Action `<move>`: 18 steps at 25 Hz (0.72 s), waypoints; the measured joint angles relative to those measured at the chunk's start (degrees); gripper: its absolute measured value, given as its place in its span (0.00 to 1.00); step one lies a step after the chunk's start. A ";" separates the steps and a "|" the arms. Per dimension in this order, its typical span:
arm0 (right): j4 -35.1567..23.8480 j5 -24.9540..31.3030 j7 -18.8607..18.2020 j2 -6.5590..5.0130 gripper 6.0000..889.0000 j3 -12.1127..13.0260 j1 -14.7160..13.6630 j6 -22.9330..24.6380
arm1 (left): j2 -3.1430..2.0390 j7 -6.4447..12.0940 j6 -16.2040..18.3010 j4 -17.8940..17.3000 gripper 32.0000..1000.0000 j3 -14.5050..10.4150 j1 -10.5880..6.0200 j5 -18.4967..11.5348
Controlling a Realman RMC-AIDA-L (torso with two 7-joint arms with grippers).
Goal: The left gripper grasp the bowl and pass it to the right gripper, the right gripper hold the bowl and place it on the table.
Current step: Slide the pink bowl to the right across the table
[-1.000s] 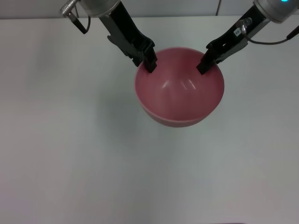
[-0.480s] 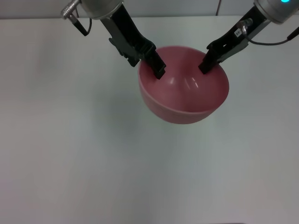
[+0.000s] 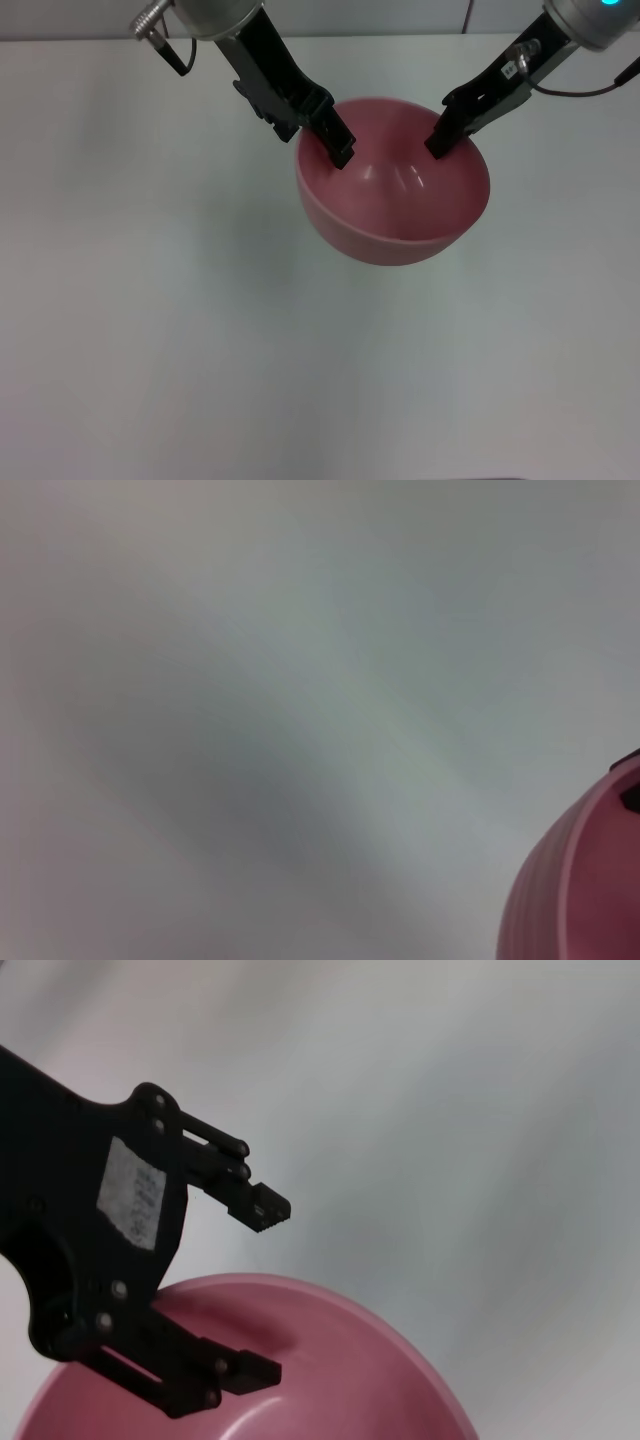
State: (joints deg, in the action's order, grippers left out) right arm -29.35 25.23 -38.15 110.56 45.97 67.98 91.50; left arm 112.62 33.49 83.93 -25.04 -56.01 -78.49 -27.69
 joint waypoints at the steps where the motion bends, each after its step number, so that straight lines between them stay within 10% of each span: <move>1: 0.00 0.00 0.00 0.00 0.03 0.00 0.01 0.00 | 0.00 0.00 0.02 -0.02 0.87 -0.02 0.00 0.00; 18: 0.00 0.00 -0.04 -0.07 0.03 0.02 -0.36 -0.10 | -0.12 -2.85 5.38 -4.89 0.88 1.25 0.60 -0.35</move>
State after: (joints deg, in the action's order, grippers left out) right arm -29.35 25.22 -38.18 110.49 45.99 67.62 91.40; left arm 112.50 30.64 89.31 -29.94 -54.76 -77.89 -28.04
